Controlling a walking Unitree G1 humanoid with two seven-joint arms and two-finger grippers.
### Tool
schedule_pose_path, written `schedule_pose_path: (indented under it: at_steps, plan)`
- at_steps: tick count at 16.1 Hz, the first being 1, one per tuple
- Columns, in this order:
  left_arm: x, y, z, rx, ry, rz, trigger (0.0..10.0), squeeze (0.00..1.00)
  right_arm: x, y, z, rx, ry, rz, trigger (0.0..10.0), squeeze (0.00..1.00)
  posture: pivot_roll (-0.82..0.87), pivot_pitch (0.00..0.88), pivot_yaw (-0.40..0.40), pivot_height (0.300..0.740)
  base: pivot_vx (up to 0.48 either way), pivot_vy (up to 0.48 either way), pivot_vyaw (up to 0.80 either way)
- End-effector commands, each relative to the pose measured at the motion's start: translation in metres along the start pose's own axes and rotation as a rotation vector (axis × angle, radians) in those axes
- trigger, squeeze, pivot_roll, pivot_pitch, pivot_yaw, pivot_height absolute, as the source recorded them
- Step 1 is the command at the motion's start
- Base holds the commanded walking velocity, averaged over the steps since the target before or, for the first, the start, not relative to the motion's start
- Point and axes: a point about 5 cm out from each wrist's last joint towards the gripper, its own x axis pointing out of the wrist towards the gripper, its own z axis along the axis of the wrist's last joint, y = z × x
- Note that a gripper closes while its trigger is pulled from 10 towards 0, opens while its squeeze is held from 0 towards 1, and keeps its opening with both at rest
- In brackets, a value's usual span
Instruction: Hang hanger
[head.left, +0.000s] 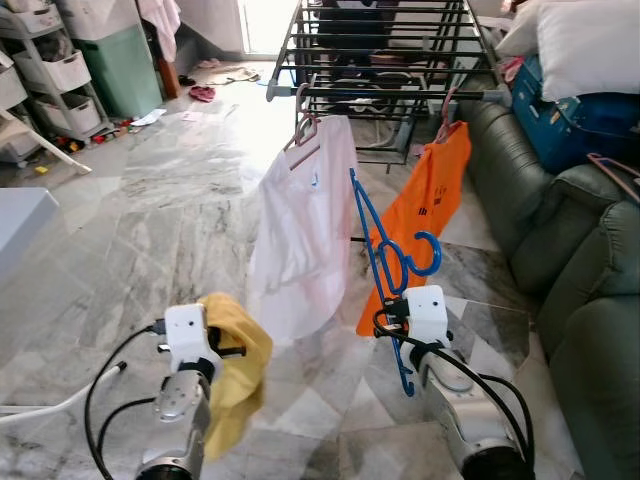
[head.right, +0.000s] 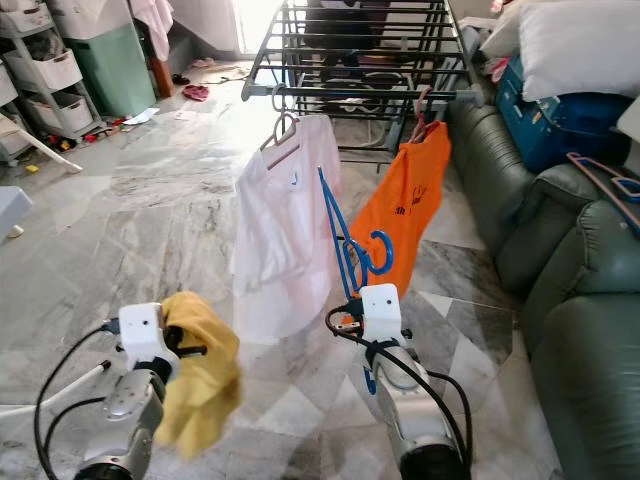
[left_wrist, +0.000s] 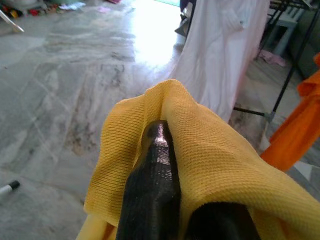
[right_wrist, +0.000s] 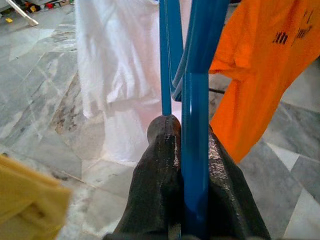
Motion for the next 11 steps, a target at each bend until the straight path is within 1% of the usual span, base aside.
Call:
schedule_pose_path:
  at_steps: [1,2,5,11]
  plan:
    - [0.007,-0.005,0.017,0.007,-0.065,-0.036,10.0,0.00,0.001,-0.003,0.003,0.015,-0.004,-0.028,10.0,0.00,-0.19,0.000,0.040,0.740,0.360,0.000,0.00]
    - [0.009,-0.008,0.019,0.012,-0.065,-0.051,10.0,0.00,0.001,-0.003,0.003,0.032,-0.006,-0.042,10.0,0.00,-0.20,0.000,0.050,0.740,0.364,0.000,0.00]
    - [0.014,-0.013,0.023,0.018,-0.063,-0.079,10.0,0.00,-0.002,-0.003,-0.001,0.039,-0.003,-0.054,10.0,0.00,-0.21,0.000,0.073,0.740,0.379,0.000,0.00]
    - [0.016,-0.016,0.022,0.013,-0.049,-0.099,10.0,0.00,-0.003,-0.005,-0.003,0.044,0.000,-0.077,10.0,0.00,-0.23,0.000,0.088,0.740,0.399,0.000,0.00]
